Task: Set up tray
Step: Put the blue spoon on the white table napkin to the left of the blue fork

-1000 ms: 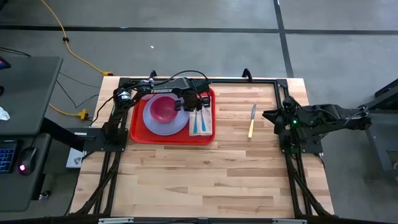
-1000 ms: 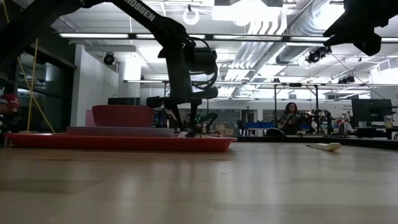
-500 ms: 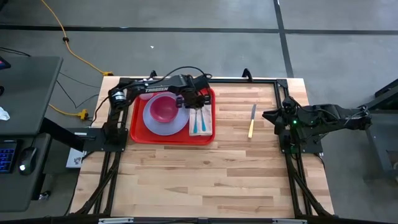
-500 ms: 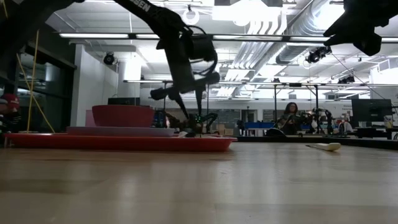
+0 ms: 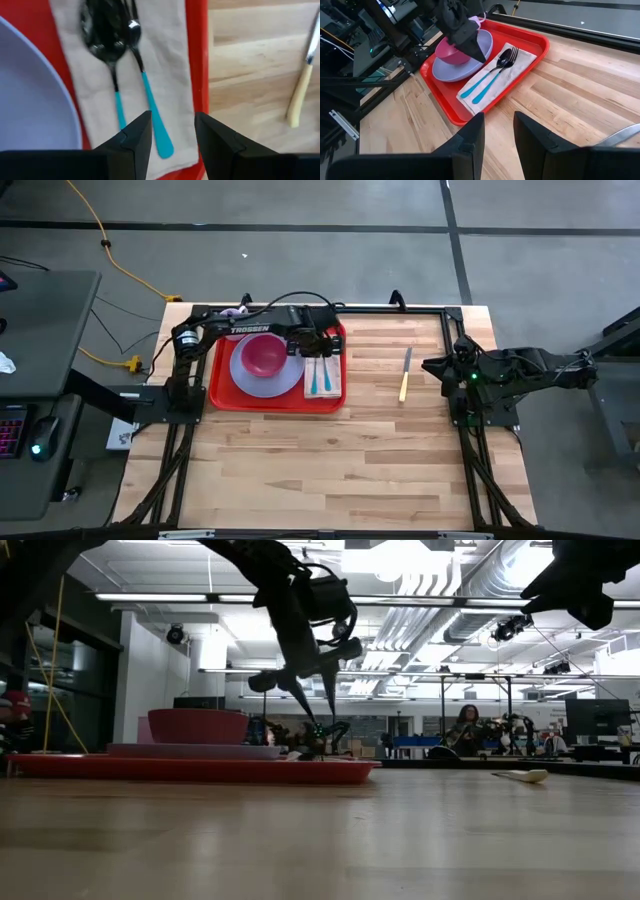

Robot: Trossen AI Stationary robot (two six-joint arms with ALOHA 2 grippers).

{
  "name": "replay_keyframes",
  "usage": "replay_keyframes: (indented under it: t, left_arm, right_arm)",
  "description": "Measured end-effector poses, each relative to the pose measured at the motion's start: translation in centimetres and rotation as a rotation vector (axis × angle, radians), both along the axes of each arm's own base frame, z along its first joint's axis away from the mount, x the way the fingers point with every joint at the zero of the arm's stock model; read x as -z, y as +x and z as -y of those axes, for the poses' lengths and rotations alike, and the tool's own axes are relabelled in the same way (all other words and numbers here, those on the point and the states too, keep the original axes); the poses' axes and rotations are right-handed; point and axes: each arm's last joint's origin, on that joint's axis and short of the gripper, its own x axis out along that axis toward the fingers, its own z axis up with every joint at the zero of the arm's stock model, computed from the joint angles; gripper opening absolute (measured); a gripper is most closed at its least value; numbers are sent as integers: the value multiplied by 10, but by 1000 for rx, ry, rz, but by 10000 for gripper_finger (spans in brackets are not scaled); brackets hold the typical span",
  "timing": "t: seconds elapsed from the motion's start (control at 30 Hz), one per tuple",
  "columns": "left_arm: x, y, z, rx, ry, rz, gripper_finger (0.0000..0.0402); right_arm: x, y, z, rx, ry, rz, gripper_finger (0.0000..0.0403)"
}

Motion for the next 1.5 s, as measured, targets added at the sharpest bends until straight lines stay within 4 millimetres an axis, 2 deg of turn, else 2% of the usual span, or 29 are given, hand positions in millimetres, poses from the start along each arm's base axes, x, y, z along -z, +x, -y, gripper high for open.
replay_keyframes:
  t: [0.33, 0.67, 1.5]
  left_arm:
    - [3, -4, 0, -30, 6, -54, 179]
    - [36, 3, -2, -50, -69, -134, 179]
    - [37, 3, -4, -86, -23, -155, 179]
  right_arm:
    - [0, 0, 0, 0, -1, -1, 82]
    - [0, 0, 0, -11, -21, -4, 82]
    - [-3, 2, 0, -25, -38, 18, 82]
